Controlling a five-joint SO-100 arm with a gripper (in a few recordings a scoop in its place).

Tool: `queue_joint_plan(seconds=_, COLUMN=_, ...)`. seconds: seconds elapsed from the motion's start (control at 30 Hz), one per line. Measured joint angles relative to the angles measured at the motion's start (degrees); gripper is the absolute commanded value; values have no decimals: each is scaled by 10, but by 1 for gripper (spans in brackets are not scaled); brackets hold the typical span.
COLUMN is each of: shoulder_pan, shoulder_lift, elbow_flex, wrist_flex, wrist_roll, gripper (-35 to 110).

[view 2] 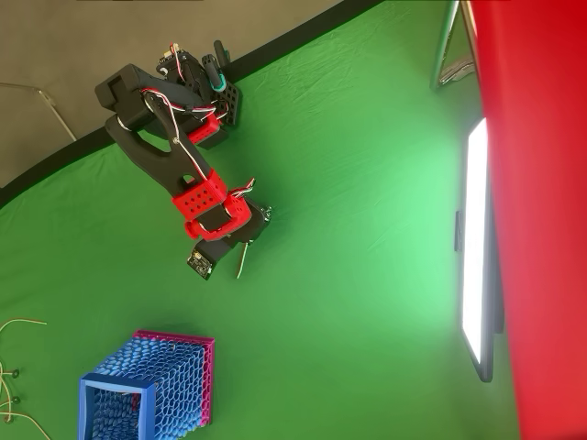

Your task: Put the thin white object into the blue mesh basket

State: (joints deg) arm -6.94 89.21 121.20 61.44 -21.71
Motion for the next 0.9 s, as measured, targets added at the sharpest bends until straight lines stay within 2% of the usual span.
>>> queue_joint_plan(seconds=0.4, shoulder_pan=-16, shoulder_lift=-11, elbow_flex=-4, wrist_flex=0, wrist_roll=11, gripper=13)
queue_joint_plan(seconds=0.9, shoulder_pan=-25, shoulder_lift=-24, elbow_flex=-4, wrist_flex=12, wrist_roll=12, gripper=4)
